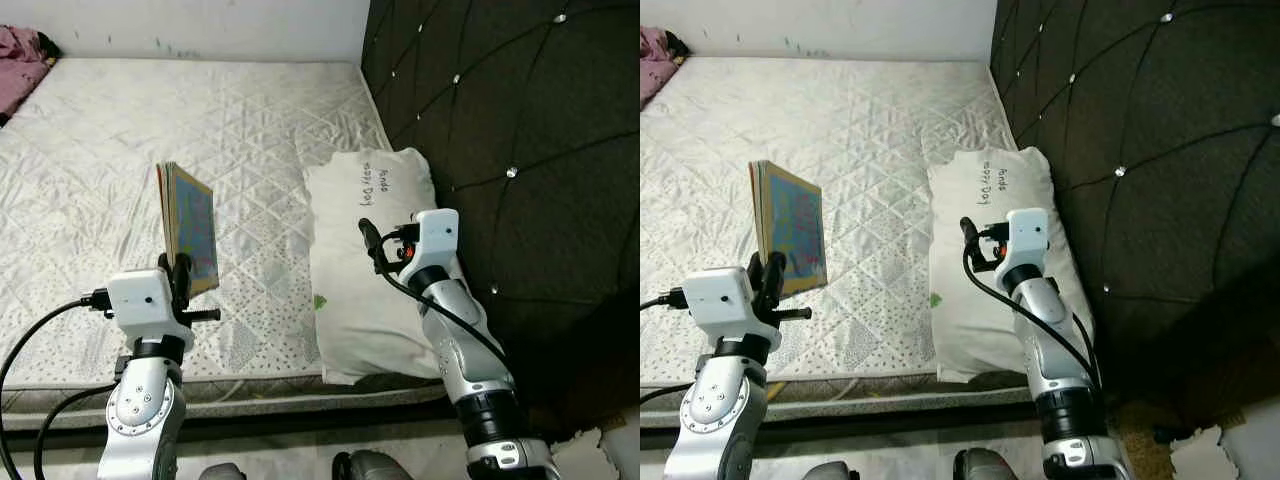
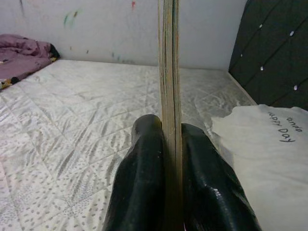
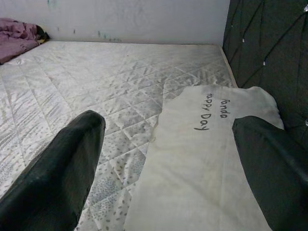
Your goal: Clean up the room
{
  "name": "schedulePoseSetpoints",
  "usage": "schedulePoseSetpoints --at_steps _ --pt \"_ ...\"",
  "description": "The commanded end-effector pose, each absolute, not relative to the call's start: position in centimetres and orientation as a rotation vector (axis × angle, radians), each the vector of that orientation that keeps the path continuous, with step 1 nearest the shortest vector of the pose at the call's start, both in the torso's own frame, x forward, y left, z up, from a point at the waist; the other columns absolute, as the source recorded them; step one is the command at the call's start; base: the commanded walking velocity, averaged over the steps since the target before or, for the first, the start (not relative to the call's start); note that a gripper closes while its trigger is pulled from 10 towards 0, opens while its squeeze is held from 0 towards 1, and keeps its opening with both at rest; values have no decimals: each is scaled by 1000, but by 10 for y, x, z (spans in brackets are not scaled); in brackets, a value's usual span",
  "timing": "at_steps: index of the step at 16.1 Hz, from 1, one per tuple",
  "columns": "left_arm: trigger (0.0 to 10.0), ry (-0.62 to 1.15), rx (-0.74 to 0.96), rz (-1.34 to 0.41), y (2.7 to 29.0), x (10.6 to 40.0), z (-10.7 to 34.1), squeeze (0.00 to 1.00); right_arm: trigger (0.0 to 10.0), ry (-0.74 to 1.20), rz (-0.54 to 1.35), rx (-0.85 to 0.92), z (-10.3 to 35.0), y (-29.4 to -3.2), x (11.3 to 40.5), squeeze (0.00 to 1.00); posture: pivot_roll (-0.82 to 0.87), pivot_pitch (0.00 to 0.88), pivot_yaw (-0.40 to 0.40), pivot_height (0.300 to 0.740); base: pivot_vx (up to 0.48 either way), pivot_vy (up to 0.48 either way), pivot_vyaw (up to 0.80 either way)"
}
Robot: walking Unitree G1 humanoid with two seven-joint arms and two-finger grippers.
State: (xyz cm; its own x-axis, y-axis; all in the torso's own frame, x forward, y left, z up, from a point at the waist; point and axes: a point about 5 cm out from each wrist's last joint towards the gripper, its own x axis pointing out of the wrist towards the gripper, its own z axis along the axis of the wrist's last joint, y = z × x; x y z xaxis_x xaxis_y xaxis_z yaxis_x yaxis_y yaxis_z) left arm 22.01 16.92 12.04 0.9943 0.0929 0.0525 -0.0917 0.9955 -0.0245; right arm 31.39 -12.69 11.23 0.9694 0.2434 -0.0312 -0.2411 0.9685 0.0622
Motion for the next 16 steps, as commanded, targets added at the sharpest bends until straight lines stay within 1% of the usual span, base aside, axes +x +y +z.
schedulePoseSetpoints --at_steps 1,2,5,8,16 --pt "10000 -97 -21 81 167 221 132 0 10000 40 229 66 114 -131 312 0 -4 108 -12 740 0 0 0" --pt "10000 -94 -21 77 167 221 132 0 10000 43 227 68 114 -131 312 0 -6 117 -11 740 0 0 0" --pt "10000 -90 -21 82 166 221 132 0 10000 48 243 55 114 -130 309 0 -8 136 -17 710 0 0 0" --pt "10000 -89 -21 88 167 222 132 0 10000 51 246 59 115 -129 309 0 -8 137 -18 687 0 0 0" --pt "10000 -86 -20 128 168 224 132 0 10000 64 274 40 115 -126 311 0 -7 128 -33 687 0 0 0"
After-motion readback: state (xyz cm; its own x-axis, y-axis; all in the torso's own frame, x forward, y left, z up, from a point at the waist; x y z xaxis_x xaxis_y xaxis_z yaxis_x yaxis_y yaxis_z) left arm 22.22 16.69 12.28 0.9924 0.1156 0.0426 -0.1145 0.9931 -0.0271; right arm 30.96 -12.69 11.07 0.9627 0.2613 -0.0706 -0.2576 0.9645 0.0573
